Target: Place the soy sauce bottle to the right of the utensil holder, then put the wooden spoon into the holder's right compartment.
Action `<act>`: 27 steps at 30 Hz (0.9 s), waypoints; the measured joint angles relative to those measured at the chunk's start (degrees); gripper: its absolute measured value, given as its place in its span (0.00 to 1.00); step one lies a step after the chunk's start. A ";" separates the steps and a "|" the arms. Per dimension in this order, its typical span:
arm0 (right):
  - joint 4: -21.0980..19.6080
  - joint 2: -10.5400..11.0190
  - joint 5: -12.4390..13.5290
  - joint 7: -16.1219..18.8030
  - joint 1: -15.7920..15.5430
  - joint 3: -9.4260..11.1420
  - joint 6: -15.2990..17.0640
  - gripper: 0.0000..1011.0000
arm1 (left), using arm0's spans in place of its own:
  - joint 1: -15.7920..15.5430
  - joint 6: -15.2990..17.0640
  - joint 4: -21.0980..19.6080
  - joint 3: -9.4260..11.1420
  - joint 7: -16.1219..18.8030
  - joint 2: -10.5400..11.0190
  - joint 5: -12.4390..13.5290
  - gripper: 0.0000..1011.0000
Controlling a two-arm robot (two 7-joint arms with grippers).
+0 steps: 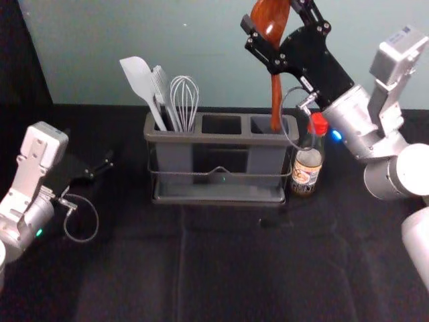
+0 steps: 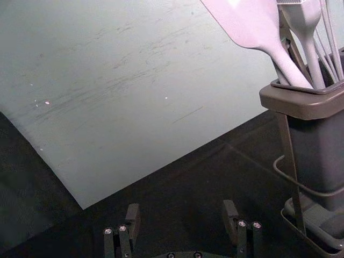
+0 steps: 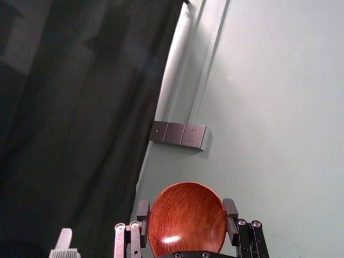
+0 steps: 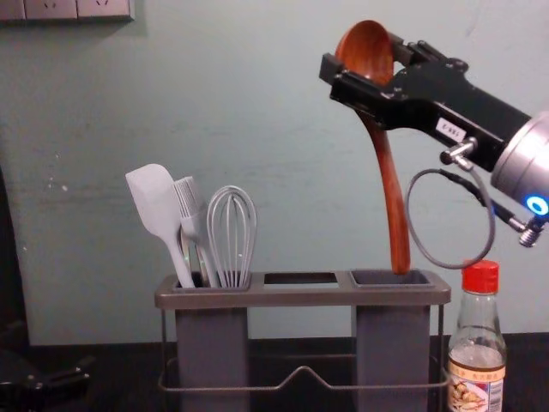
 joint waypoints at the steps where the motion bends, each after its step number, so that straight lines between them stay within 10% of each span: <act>1: 0.53 -0.16 -0.15 0.00 0.27 -0.10 -0.19 0.83 | 0.00 0.00 0.00 0.00 0.00 0.00 0.00 0.99; 27: 7.90 -2.11 -3.28 -1.18 -0.83 -1.32 -3.33 0.83 | 0.00 0.00 0.00 0.00 0.00 0.00 0.00 0.99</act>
